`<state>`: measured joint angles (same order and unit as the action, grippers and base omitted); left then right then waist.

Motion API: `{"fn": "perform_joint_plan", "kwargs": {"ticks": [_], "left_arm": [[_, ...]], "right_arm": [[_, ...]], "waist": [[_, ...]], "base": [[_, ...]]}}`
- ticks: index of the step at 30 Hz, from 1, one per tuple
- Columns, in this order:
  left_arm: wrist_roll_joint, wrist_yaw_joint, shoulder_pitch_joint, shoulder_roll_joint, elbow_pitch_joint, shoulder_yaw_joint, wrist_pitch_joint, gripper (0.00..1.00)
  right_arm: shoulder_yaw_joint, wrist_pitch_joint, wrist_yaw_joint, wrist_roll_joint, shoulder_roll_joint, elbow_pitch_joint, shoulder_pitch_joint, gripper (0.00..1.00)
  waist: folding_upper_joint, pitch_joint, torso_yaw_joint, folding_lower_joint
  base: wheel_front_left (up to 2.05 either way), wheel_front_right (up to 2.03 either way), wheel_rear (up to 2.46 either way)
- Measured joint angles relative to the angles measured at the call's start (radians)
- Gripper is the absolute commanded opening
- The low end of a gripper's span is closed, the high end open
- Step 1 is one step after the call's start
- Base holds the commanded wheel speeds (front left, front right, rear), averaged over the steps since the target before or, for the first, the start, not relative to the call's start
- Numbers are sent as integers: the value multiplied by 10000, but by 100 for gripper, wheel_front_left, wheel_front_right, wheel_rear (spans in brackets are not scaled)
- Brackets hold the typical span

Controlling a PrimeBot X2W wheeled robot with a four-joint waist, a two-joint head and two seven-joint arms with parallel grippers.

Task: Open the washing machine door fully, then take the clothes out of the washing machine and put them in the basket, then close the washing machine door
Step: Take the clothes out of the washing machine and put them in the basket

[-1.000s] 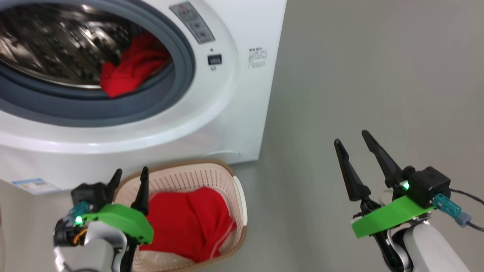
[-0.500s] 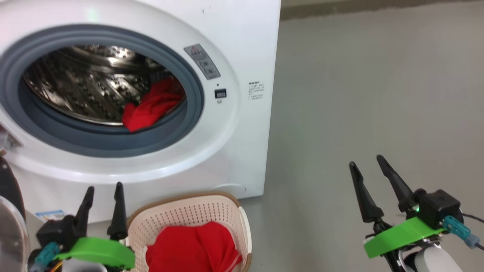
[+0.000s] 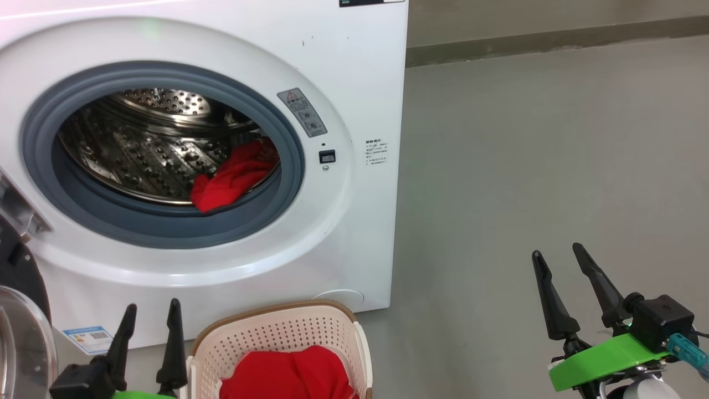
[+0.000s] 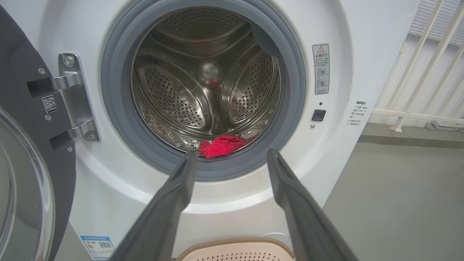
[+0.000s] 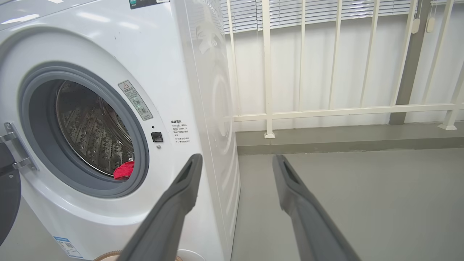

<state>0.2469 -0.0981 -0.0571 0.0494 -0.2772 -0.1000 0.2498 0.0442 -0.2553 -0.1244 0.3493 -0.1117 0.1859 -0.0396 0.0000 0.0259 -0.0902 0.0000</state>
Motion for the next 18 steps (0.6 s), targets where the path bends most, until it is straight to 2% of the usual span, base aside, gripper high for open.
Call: {"fn": "perform_joint_plan", "kwargs": {"ticks": [18], "left_arm": [[-50,-96,373,-15,77,-12,0,100]], "right_arm": [[-36,0,0,0,31,-48,189,100]], "waist": [[0,322,30,-1]], "base": [[0,0,0]]}}
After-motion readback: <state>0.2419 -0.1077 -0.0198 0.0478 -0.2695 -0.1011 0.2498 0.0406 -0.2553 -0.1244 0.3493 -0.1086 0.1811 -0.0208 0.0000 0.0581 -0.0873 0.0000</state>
